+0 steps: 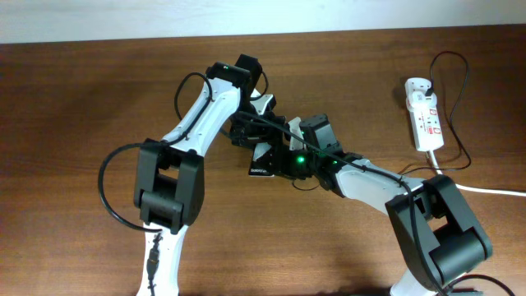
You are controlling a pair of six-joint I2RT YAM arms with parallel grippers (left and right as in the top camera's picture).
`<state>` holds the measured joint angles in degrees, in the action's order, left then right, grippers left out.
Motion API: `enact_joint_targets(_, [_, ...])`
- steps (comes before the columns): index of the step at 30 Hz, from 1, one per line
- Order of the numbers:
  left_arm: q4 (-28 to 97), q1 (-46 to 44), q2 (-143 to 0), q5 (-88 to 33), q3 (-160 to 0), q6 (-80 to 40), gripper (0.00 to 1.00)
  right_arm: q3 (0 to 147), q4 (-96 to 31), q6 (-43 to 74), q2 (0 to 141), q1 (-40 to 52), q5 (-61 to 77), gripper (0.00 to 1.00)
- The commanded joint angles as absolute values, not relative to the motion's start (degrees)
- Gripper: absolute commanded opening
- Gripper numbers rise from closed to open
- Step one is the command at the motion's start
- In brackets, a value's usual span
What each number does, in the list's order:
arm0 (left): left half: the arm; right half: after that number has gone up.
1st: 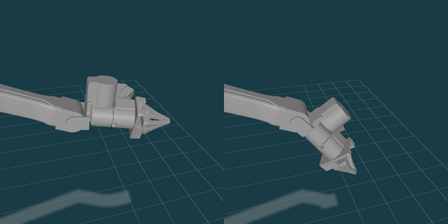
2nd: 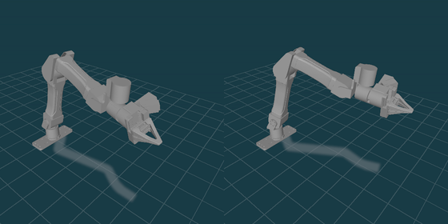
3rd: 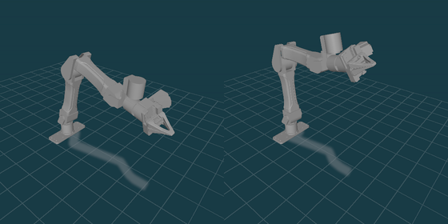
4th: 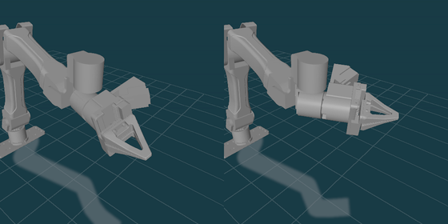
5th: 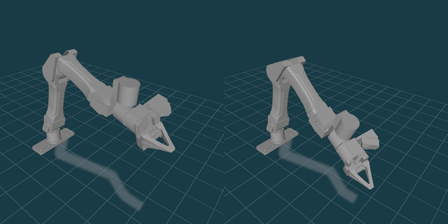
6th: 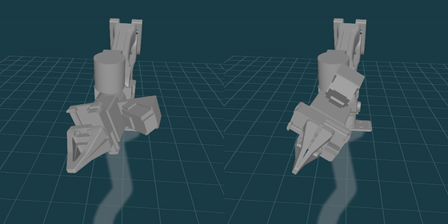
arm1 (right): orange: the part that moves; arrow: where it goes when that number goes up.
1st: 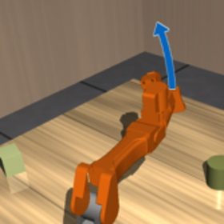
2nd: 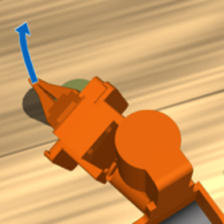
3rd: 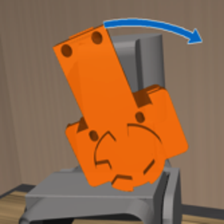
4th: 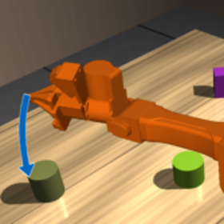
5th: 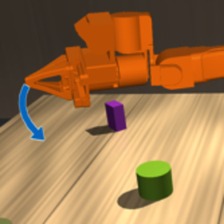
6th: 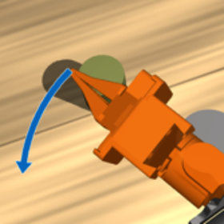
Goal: Plug charger to phone and switch on socket
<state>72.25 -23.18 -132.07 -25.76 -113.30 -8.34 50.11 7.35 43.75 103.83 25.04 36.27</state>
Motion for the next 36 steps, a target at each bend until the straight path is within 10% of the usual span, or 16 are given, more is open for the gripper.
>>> enact_joint_targets(1, [72.9, -24.3, -129.7, -27.8, -113.3, -6.3, 0.72, 50.4, 8.7, 44.0, 104.0, 24.7, 36.0, 0.15])
enact_joint_targets(8, [72.9, -19.7, -128.5, -29.8, -113.3, -4.5, 0.88, 50.4, 10.2, 41.8, 104.0, 22.2, 44.0, 0.04])
enact_joint_targets(11, [71.4, -13.4, -124.4, -50.3, -113.3, 6.1, 0.84, 50.4, 19.5, 41.9, 104.0, 18.2, 59.0, 0.04])
enact_joint_targets(20, [71.4, -8.3, -120.7, -89.1, -113.3, 27.4, 0.57, 50.4, 54.0, 66.1, 104.0, 16.3, 72.0, 0.04])
enact_joint_targets(30, [71.4, -12.0, -120.7, -90.0, -113.3, 27.4, 0.41, 50.5, 55.0, 66.3, 104.0, 16.4, 63.5, 0.04])
enact_joint_targets(36, [71.4, -12.8, -120.7, -87.2, -113.3, 27.4, 0.0, 50.5, 54.9, 66.3, 104.0, 16.4, 63.8, 0.08])
